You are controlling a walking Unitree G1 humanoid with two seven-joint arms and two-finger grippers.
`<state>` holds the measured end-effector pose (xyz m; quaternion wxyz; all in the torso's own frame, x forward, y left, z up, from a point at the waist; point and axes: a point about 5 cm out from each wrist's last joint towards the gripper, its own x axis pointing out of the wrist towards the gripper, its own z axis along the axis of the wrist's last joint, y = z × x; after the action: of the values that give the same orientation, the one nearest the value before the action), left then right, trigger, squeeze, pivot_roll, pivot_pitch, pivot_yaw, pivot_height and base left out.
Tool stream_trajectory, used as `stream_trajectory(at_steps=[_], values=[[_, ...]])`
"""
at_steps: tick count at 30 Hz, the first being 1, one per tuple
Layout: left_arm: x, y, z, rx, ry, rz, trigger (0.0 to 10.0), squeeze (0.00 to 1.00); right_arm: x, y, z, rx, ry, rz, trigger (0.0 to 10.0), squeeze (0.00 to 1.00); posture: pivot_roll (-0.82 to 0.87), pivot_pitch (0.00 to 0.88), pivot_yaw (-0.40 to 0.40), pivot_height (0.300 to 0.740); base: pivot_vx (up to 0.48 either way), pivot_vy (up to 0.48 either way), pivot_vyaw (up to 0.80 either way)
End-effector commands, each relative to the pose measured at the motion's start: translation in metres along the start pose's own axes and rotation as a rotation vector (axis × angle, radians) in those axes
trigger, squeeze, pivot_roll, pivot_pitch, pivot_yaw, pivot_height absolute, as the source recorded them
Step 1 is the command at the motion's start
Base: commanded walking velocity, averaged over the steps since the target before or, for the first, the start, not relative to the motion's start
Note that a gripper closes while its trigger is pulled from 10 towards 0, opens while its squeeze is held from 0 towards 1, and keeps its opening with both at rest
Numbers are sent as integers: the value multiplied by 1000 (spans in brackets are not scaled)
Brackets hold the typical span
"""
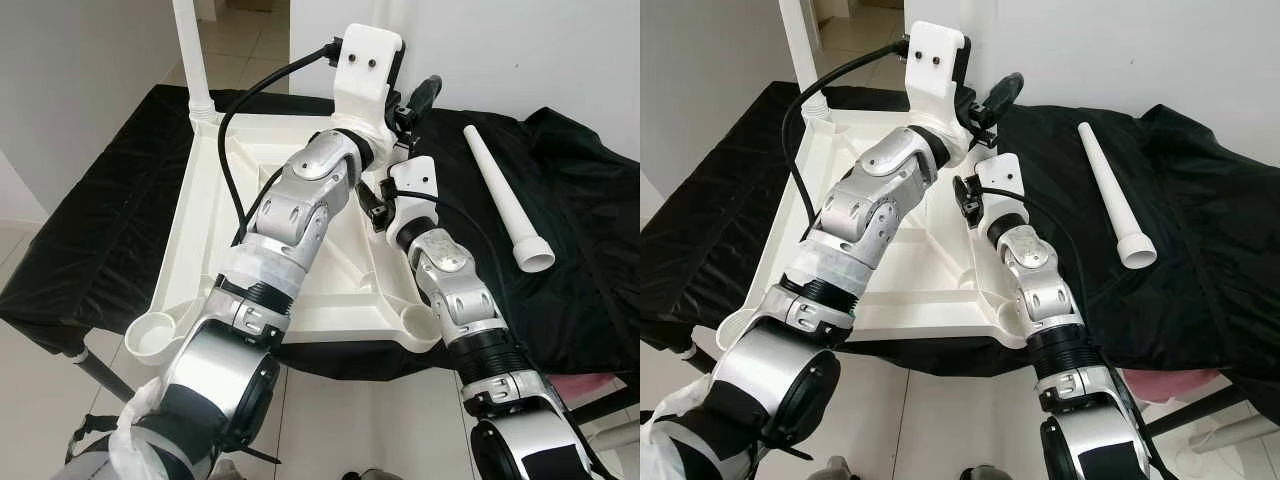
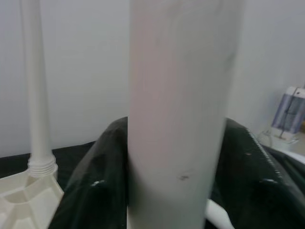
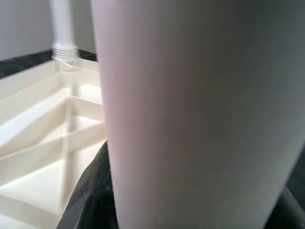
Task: Building children table
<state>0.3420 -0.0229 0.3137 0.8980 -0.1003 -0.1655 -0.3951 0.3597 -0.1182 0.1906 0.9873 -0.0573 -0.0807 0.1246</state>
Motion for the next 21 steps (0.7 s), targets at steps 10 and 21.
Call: stream_trajectory(at_steps=[10, 21], values=[[-9, -13, 8, 29, -41, -144, 10000, 51, -4, -29, -3, 102, 11, -209, 10000, 0, -24, 0, -41, 740, 0, 0, 0], [-24, -13, 5, 30, -78, -130, 10000, 0, -15, -42, -4, 278, -41, -308, 10000, 0, -24, 0, -34, 740, 0, 0, 0]])
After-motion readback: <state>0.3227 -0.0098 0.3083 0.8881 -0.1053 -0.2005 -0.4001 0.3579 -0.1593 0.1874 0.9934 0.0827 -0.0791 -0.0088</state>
